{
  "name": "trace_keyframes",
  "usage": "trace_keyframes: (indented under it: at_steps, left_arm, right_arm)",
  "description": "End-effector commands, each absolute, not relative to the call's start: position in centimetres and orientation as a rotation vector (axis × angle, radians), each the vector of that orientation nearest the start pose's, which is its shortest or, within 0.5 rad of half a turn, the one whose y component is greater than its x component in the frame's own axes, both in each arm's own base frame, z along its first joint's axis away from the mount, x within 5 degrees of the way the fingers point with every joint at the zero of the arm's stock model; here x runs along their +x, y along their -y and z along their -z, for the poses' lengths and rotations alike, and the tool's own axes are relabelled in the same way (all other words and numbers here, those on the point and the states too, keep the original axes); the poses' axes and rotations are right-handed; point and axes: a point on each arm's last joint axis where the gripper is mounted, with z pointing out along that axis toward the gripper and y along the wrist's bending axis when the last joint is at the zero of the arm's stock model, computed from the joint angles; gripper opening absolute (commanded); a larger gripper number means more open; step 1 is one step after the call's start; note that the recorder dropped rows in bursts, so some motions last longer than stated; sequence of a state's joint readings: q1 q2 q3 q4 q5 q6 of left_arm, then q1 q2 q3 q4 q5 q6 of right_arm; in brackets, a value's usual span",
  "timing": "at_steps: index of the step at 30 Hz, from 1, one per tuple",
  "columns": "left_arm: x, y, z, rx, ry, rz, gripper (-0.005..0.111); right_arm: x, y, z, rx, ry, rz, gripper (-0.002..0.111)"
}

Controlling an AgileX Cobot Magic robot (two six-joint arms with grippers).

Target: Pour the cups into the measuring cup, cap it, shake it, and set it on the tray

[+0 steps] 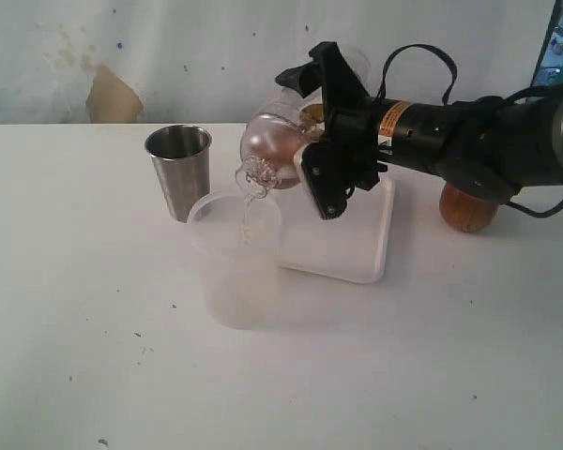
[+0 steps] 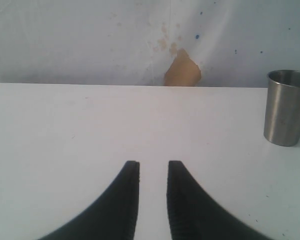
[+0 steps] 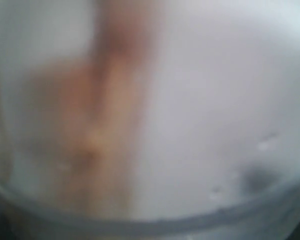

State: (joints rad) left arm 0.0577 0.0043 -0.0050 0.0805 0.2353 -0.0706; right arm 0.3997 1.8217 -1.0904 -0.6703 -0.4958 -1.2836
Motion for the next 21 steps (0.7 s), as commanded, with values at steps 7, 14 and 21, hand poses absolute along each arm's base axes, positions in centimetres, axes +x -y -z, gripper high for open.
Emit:
trace_keyframes:
  at_steps: [7, 14, 21]
  left_arm:
    - [5.53, -0.46, -19.22, -0.063, -1.714, -0.054, 0.021]
    - [5.53, -0.46, -19.22, -0.063, -1.714, -0.054, 0.021]
    - [5.53, -0.46, -19.22, -0.063, -1.714, -0.054, 0.021]
  right_arm:
    - [36.28, -18.46, -24.85, -1.727, -0.485, 0.836, 0.000]
    - [36.27, -18.50, -24.93, -1.730, -0.456, 0.856, 0.000]
    - [36.19, -18.63, -25.19, -1.708, -0.419, 0.867, 0.000]
